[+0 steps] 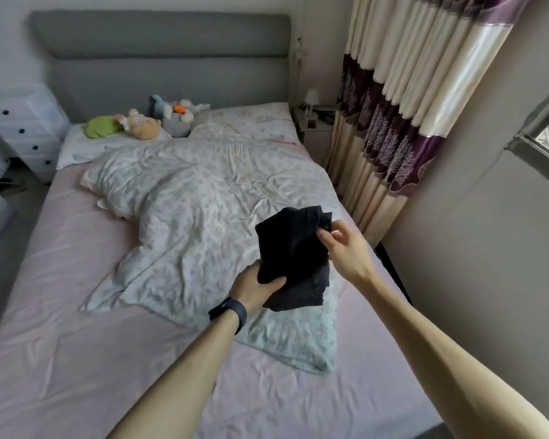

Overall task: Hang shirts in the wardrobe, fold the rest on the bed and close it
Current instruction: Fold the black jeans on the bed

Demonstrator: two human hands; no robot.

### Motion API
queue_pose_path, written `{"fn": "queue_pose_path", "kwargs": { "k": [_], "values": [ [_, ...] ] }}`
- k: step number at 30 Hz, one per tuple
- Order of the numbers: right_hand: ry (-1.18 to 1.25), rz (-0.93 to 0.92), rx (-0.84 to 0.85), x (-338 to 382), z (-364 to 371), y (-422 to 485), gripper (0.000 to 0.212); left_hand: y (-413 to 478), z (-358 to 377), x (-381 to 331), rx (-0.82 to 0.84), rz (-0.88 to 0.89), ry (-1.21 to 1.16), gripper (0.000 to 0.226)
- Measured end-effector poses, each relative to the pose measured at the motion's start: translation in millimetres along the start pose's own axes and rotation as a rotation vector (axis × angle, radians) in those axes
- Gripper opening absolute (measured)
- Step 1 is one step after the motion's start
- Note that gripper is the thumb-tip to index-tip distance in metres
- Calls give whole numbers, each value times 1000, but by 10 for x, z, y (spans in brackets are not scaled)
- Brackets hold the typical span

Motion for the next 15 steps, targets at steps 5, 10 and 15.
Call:
{"fn": "queue_pose_path", "kwargs": {
  "k": [5,10,15],
  "values": [
    [261,84,-228,-69,-302,65,12,78,-49,-271,-2,41,30,64],
    [140,290,-70,-722,-357,-294,62,259,-107,-691,-141,33,-99,63],
    [225,644,271,-1460,-93,-979,113,416,-141,-577,-160,-191,-471,47]
  ]
}}
Point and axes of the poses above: each hand's wrist, its own y-axis towards the middle knuckle, its own z-axis out of the palm, x = y × z, the point moved 5 cm from there along y, towards the middle knuckle, and after that the axes turned 4 degrees about -x, right-handed, at the moved point
